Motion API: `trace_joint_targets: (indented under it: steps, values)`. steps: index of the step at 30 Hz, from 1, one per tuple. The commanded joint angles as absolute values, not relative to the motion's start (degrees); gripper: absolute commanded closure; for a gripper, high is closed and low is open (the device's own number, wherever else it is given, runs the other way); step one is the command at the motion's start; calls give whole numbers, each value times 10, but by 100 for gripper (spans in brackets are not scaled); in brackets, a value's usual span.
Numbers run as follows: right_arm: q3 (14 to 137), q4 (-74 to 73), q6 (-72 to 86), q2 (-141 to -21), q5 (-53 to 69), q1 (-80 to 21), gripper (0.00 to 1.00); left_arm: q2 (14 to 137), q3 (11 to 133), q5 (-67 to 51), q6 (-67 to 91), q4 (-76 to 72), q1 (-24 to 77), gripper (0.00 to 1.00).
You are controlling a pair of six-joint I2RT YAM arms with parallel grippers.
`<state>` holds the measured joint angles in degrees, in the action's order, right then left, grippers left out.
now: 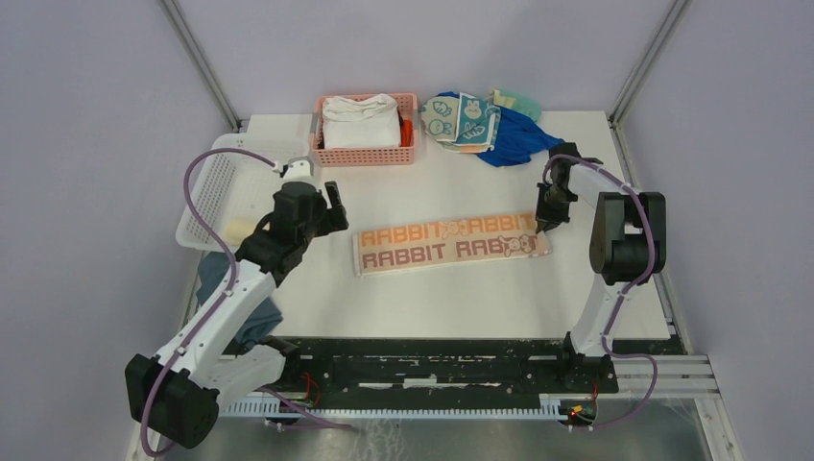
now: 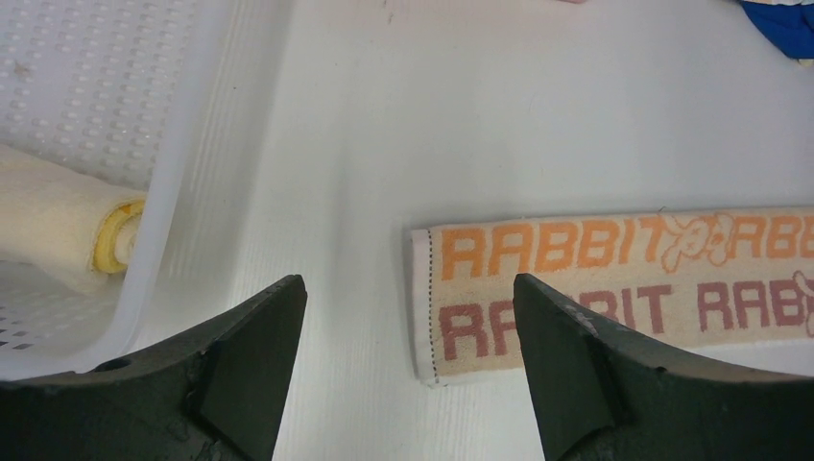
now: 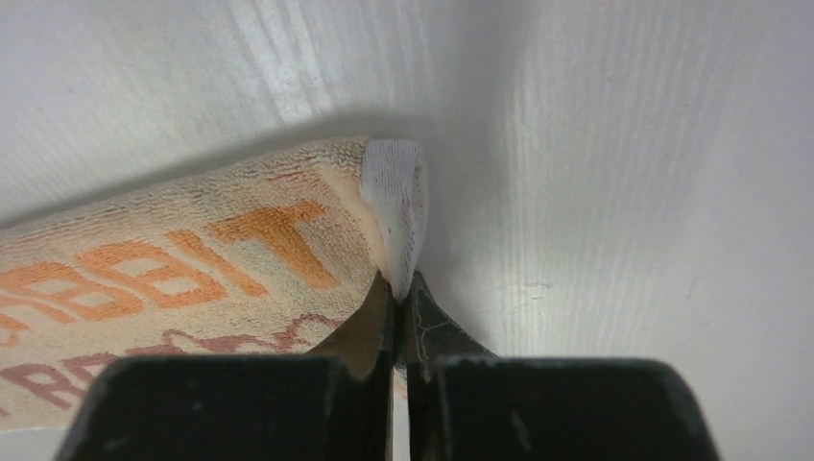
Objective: Roll the towels
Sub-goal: Fold the towel at the center of the board.
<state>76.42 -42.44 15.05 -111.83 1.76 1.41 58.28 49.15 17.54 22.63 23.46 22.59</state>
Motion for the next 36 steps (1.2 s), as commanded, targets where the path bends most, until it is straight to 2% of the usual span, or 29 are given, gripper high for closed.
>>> trace_joint_targets:
  steps: [1, 6, 9, 12, 19, 25, 36]
  values:
    - [786, -461, 146, -1121, -115, 16, 99, 566, 487, 175, 198, 206, 225, 14]
    - [846, -510, 163, -1086, -315, 16, 100, 567, 479, 147, 211, 198, 226, 14]
    - [859, -515, 160, -1058, -357, 15, 100, 573, 476, 120, 229, 190, 226, 14]
    - [865, -522, 156, -1031, -328, 3, 100, 586, 468, 73, 256, 175, 226, 15]
    - [883, -561, 189, -1016, -157, -96, 100, 667, 454, -39, 329, 126, 226, 20]
    - [903, -571, 225, -1038, -50, -181, 100, 750, 440, -104, 387, 66, 225, 29]
    - [969, -585, 275, -1086, -24, -298, 100, 876, 436, -132, 441, -19, 261, 41]
